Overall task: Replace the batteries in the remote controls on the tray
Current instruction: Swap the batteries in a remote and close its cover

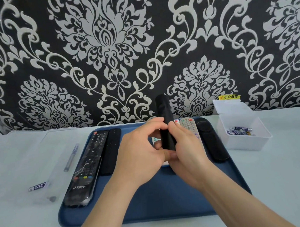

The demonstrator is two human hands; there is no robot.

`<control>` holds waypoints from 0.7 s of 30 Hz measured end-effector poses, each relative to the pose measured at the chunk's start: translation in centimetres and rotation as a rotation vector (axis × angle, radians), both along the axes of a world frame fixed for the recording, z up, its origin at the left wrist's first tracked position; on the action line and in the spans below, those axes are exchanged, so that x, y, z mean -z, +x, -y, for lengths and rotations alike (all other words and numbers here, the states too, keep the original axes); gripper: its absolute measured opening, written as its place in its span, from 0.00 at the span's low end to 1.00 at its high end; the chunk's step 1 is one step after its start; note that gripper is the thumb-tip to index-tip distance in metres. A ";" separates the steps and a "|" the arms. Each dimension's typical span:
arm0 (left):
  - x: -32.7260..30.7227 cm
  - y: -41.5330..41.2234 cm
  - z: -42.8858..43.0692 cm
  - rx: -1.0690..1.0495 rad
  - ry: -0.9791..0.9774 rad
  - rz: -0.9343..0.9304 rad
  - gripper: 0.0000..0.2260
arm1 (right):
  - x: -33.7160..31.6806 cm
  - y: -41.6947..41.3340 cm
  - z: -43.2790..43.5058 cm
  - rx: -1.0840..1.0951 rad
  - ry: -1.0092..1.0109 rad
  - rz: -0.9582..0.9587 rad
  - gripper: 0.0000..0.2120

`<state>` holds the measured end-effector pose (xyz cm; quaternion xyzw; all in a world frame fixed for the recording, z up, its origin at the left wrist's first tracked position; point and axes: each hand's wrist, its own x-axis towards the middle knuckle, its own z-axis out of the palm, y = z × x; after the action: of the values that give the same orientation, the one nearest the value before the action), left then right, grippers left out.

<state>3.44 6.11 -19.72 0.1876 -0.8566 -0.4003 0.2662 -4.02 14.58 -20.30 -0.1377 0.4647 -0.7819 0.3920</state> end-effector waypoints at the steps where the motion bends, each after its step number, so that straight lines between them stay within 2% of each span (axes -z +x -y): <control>1: 0.0 0.0 0.2 0.037 0.068 0.005 0.25 | 0.0 0.0 0.0 -0.010 0.019 -0.014 0.15; 3: -0.1 0.1 0.9 0.155 0.268 0.010 0.25 | 0.2 0.0 0.1 0.001 0.111 -0.105 0.14; 4: -0.3 0.1 1.5 0.206 0.402 -0.016 0.24 | 0.4 0.0 0.1 0.017 0.186 -0.214 0.12; 6: -0.6 0.2 2.4 0.201 0.690 -0.104 0.19 | 0.7 0.0 0.2 0.057 0.360 -0.570 0.09; 8: -0.7 0.1 2.5 0.112 0.809 -0.116 0.14 | 1.5 0.4 0.5 0.042 0.528 -0.970 0.19; 9: -0.5 0.0 2.3 0.068 0.758 -0.071 0.13 | 1.9 0.7 0.6 0.010 0.599 -1.098 0.25; 11: 0.1 -0.2 1.8 0.003 0.626 0.008 0.13 | 2.3 1.6 0.6 -0.090 0.639 -1.219 0.31; 13: 0.3 -0.2 2.2 -0.090 0.620 -0.011 0.14 | 2.4 2.0 0.6 -0.184 0.671 -1.335 0.34; 16: 0.4 0.1 3.4 -0.196 0.594 0.003 0.15 | 1.8 0.6 -0.1 -0.159 0.730 -1.540 0.27; 19: 1.4 0.2 3.7 -0.249 0.369 0.215 0.15 | 1.5 -1.2 -1.0 -0.228 0.979 -1.640 0.34; 21: 1.9 0.1 3.6 -0.271 0.081 0.424 0.17 | 1.8 -1.9 -1.5 -0.337 1.122 -1.626 0.39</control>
<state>3.59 2.54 -21.63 0.3909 -0.8435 -0.3468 0.1241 -5.93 16.04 -22.14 -0.4895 0.8677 -0.0523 0.0692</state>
